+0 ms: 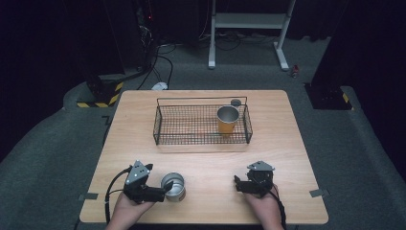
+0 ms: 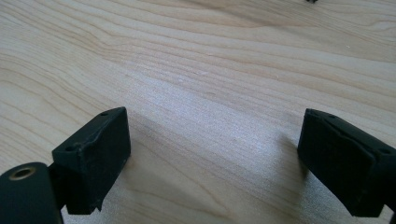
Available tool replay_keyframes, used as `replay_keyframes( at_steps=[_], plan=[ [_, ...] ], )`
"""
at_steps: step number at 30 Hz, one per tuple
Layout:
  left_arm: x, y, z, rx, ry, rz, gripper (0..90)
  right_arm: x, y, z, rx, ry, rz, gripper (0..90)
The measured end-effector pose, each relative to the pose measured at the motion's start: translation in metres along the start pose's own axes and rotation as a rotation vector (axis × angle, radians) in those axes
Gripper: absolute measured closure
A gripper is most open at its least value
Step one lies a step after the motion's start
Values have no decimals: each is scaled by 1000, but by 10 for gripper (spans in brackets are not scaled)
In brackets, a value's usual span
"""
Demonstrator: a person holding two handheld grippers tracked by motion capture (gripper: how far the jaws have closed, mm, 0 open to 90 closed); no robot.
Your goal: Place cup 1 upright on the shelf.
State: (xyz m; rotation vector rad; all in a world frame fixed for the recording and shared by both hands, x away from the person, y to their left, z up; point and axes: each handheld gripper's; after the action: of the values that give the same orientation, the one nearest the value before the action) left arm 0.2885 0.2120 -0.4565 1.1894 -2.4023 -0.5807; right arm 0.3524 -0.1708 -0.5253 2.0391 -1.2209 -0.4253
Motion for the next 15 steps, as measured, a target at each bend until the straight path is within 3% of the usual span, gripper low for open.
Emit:
replay_keyframes(
  at_steps=[11,15],
  plan=[
    [15,-6,5,0,-28,61,6,0,0,0,0,0,0,93],
    [18,-9,8,-6,-33,65,6,0,0,0,0,0,0,93]
  ],
)
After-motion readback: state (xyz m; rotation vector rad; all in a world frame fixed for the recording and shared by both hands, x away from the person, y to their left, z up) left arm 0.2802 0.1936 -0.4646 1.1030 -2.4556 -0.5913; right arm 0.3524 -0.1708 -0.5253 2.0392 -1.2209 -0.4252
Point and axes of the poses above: each handheld gripper's, and its own axes: y roughly backward along the jaws, z roughly out of its underside, x roughly to its right, and after that the axes turned 5 degrees about y, right-handed
